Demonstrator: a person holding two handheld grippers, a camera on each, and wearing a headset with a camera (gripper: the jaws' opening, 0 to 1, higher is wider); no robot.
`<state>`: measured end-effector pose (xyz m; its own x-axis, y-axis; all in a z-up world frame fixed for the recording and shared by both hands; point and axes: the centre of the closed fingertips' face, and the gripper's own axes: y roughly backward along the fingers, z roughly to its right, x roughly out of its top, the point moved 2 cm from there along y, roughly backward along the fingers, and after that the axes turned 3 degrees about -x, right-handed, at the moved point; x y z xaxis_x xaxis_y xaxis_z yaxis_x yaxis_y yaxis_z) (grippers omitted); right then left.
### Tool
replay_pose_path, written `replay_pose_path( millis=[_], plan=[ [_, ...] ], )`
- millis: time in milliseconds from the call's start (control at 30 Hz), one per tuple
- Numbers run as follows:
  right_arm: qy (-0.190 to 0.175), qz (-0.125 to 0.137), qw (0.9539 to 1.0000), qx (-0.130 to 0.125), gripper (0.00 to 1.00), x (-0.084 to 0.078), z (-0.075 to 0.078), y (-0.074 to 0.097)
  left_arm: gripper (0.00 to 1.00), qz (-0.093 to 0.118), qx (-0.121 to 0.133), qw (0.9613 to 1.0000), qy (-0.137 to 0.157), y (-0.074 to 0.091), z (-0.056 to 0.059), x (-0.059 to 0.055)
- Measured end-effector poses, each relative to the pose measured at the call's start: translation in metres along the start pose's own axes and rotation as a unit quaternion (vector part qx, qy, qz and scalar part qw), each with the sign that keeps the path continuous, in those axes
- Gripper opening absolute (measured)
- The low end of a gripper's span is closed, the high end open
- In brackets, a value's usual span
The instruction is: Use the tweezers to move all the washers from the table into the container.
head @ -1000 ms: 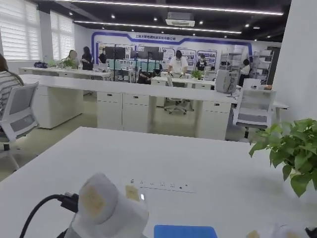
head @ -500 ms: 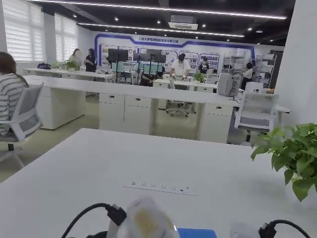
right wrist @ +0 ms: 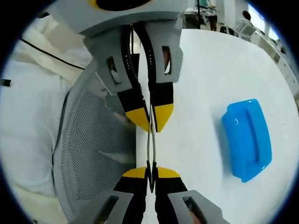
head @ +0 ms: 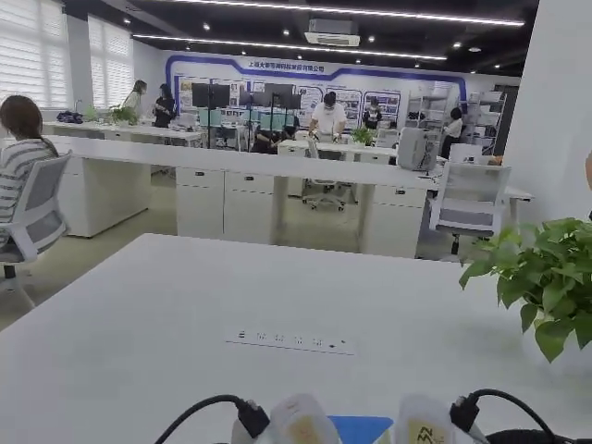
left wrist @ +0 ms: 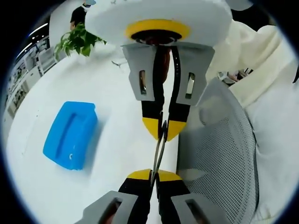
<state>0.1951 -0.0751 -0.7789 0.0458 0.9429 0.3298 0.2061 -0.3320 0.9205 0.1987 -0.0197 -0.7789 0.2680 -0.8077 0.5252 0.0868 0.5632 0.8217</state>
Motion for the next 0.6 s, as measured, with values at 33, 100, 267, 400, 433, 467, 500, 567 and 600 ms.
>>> replay_pose_path(
  millis=[33, 100, 267, 400, 433, 467, 500, 567, 600],
  plan=[
    [0.002, 0.001, 1.0000, -0.002, 0.01, 0.000, 0.000, 0.000, 0.00, -0.002, 0.001, 1.0000, 0.000, -0.001, -0.001, -0.001],
    [0.005, 0.005, 0.9999, -0.007, 0.01, 0.000, 0.003, -0.001, 0.00, -0.008, 0.001, 1.0000, -0.005, -0.004, -0.002, -0.004],
    [0.020, 0.019, 0.9996, -0.009, 0.02, -0.002, 0.004, -0.002, 0.00, -0.028, 0.009, 0.9992, -0.028, -0.011, -0.005, -0.011],
    [0.016, 0.032, 0.9993, -0.015, 0.03, -0.005, 0.006, -0.006, 0.00, -0.034, 0.013, 0.9988, -0.033, -0.017, -0.009, -0.012],
    [0.014, 0.030, 0.9993, -0.020, 0.03, -0.007, 0.007, -0.007, 0.00, -0.033, 0.014, 0.9988, -0.034, -0.017, -0.009, -0.011],
    [0.013, 0.025, 0.9994, -0.021, 0.03, -0.008, 0.006, -0.008, 0.00, -0.031, 0.016, 0.9986, -0.039, -0.018, -0.010, -0.010],
    [0.009, 0.022, 0.9994, -0.026, 0.04, -0.010, 0.006, -0.010, 0.00, -0.033, 0.017, 0.9983, -0.044, -0.021, -0.010, -0.010],
    [0.009, 0.024, 0.9990, -0.036, 0.04, -0.013, 0.009, -0.014, 0.00, -0.048, 0.023, 0.9971, -0.054, -0.025, -0.012, -0.011],
    [0.008, 0.025, 0.9989, -0.038, 0.04, -0.015, 0.010, -0.016, 0.00, -0.048, 0.024, 0.9969, -0.057, -0.027, -0.012, -0.011]
  ],
)
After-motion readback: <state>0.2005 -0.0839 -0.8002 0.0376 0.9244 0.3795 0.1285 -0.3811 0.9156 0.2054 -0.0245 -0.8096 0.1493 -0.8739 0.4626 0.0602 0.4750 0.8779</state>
